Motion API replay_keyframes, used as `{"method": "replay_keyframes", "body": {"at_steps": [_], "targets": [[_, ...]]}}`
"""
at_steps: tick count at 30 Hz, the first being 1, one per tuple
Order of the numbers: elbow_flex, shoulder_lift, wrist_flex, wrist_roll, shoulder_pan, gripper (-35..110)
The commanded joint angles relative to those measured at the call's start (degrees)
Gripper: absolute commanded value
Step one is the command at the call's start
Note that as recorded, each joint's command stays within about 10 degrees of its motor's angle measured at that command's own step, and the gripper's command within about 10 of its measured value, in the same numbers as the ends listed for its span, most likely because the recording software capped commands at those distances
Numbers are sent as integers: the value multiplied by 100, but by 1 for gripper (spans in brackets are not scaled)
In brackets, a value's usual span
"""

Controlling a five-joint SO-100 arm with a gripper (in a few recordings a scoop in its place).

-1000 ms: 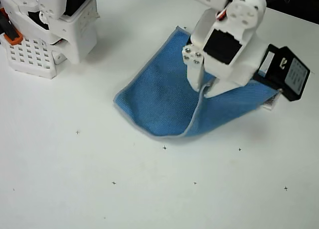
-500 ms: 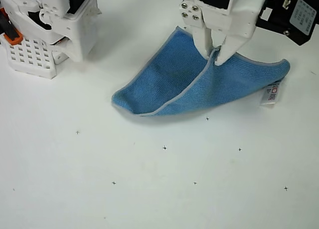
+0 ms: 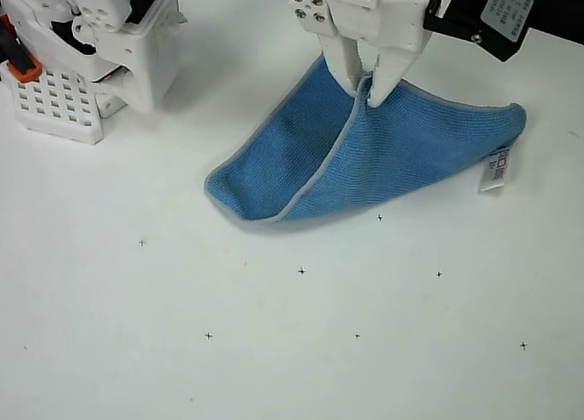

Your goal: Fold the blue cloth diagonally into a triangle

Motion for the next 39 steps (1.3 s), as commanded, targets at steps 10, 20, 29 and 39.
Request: {"method": "replay_keyframes", "body": {"at_steps": [10, 20, 29, 39], "targets": [[158, -545, -299, 475, -492, 0], [545, -598, -448, 1055, -1081, 0], [905, -721, -431, 1767, -1731, 0], [800, -1204, -431, 2417, -2373, 0]]}}
